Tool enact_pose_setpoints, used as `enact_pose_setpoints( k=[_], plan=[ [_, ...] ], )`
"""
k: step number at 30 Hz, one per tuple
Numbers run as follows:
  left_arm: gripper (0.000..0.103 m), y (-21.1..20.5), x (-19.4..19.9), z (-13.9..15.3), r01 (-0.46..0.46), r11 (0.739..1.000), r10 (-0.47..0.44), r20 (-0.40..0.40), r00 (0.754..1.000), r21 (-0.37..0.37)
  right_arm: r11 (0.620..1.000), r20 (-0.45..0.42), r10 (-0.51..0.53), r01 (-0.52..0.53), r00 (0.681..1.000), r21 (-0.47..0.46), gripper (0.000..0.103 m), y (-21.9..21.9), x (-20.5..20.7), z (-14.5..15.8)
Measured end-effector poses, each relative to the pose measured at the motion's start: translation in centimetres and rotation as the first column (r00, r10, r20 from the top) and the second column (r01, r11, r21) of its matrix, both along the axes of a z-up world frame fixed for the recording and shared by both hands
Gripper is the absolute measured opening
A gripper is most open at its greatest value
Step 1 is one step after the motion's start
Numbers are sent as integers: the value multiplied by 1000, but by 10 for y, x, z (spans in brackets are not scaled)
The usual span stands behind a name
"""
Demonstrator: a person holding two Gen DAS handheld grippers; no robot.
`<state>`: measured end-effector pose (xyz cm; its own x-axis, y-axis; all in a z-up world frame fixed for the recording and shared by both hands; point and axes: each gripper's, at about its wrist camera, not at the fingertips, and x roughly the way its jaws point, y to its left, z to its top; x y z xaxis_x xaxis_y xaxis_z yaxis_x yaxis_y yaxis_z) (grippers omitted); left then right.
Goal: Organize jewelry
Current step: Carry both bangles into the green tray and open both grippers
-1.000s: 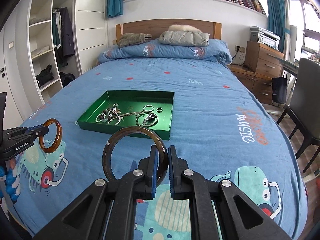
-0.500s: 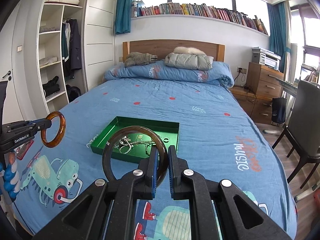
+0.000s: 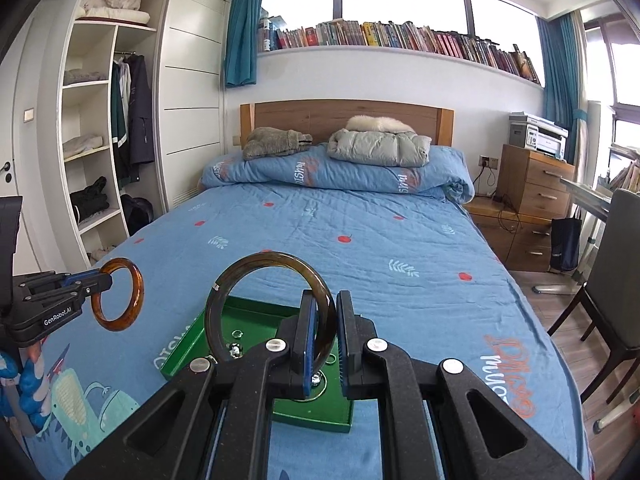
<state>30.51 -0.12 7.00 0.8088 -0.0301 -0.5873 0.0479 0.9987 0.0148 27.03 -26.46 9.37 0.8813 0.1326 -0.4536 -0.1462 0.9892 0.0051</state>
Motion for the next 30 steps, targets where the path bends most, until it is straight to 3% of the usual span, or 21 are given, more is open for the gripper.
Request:
enact_pose_setpoints(
  k=[7, 15, 23, 30],
  plan=[
    [10, -28, 83, -75, 25, 999, -20, -119, 993, 38, 1000, -137, 20, -18, 990, 19, 10, 11, 86, -80],
    [10, -63, 148, -144, 58, 995, -37, -238, 971, 81, 1000, -297, 10, -1, 955, 28, 10, 22, 160, -152],
    [10, -76, 174, -174, 77, 989, -36, -304, 952, 124, 999, -442, -40, 40, 896, -9, 10, 17, 196, -188],
    [10, -74, 179, -179, 76, 991, -36, -331, 943, 106, 999, -483, -36, 23, 875, -34, 9, 19, 202, -199]
  ],
)
